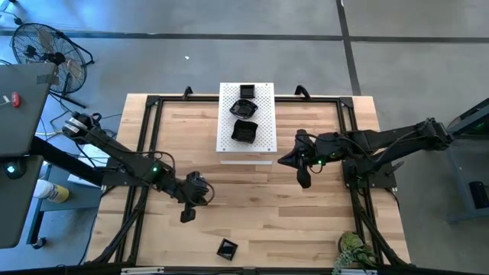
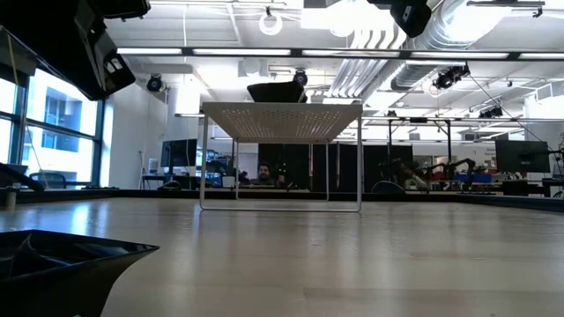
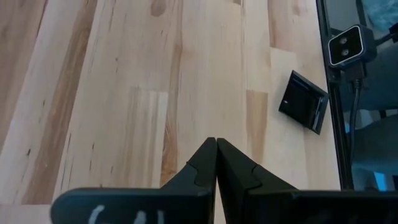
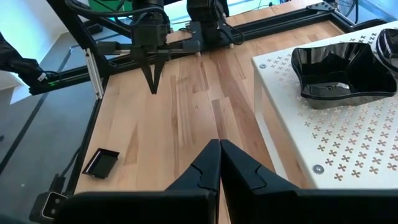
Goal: Pick & Place Mini shaped plates
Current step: Stack the square plate on top of the square plate on the shelf
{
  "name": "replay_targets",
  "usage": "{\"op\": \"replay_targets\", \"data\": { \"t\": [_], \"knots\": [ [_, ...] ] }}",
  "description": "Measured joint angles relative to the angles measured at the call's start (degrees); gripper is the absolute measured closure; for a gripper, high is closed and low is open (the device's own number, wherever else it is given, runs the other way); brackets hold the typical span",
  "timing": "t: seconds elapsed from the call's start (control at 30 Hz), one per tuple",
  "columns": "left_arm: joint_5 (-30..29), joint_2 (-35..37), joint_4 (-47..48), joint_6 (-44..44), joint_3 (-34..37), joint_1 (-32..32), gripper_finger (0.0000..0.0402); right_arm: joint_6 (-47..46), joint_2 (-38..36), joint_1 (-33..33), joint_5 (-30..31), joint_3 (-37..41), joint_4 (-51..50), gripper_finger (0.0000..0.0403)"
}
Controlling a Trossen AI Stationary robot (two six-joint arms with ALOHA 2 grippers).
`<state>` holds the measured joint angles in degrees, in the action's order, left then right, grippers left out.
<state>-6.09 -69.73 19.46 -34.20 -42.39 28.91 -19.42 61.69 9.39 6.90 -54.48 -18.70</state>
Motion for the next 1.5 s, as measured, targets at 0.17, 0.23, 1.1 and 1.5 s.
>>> {"op": "replay_targets", "data": {
  "t": [0.17, 0.23, 1.1, 1.5],
  "knots": [
    [0.55, 0.02, -0.04, -0.02, 0.0, 0.0, 0.0399, -1.03, -0.02, 0.0, 0.0, 0.0, -0.02, 0.04],
    [0.79, 0.02, -0.04, -0.09, 0.0, 0.02, 0.0399, -1.27, -0.02, 0.0, 0.0, 0.0, 0.0, 0.04],
    [1.01, 0.02, -0.04, -0.61, 0.0, 0.0, 0.0398, -1.53, -0.02, 0.0, -0.02, 0.0, -0.02, 0.04],
    [3.61, 0.03, 1.0, -0.55, 0.0, 0.0, 0.0398, -1.51, -0.02, -0.02, -2.45, 0.0, 0.11, 0.04]
  ]
}}
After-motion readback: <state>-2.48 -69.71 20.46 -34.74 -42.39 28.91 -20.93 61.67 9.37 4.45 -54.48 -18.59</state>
